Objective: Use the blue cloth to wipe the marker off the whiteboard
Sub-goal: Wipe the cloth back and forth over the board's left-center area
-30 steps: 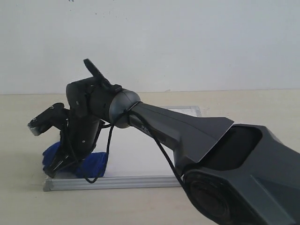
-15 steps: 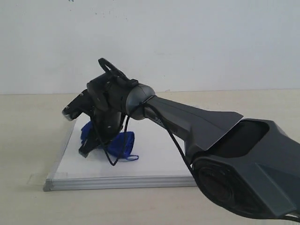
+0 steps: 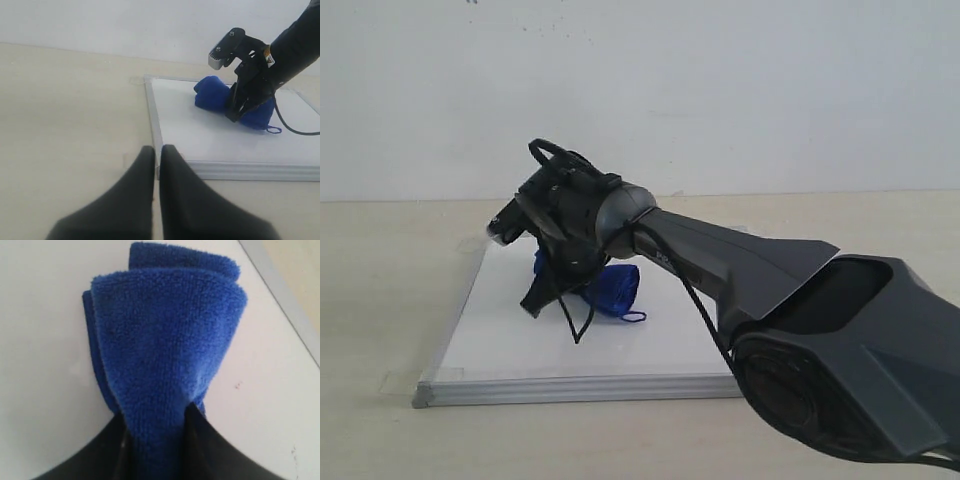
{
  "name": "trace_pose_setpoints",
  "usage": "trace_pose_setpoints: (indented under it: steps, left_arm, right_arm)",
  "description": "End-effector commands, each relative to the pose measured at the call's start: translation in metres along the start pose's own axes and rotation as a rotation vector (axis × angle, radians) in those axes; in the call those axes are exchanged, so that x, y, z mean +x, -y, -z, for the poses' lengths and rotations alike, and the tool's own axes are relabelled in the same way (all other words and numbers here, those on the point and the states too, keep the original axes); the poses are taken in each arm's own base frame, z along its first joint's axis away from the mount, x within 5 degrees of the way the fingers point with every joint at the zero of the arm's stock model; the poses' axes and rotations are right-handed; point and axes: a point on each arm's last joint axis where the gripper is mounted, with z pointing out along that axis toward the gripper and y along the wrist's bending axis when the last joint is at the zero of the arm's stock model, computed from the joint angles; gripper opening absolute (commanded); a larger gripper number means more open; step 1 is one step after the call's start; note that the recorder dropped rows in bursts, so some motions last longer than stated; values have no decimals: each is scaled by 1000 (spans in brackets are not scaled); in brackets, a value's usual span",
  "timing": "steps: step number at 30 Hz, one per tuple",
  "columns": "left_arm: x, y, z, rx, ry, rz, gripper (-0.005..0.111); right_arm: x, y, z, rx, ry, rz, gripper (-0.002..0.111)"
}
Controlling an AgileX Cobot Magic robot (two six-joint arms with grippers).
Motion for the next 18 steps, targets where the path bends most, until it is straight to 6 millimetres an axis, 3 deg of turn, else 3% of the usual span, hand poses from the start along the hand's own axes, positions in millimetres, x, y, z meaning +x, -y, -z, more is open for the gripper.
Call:
trace_pose_setpoints:
  steps: [1,6,18]
  left_arm:
    - [0,0,0,4,6,9,4]
    - [0,0,0,4,6,9,4]
    - [0,0,0,4,6,9,4]
  right_arm:
    - [12,-29,-8,-214,-100,61,-1]
    - [10,-60,9,-523,-89,85,-1]
    - [-5,-41,51,-499,-28,53,-1]
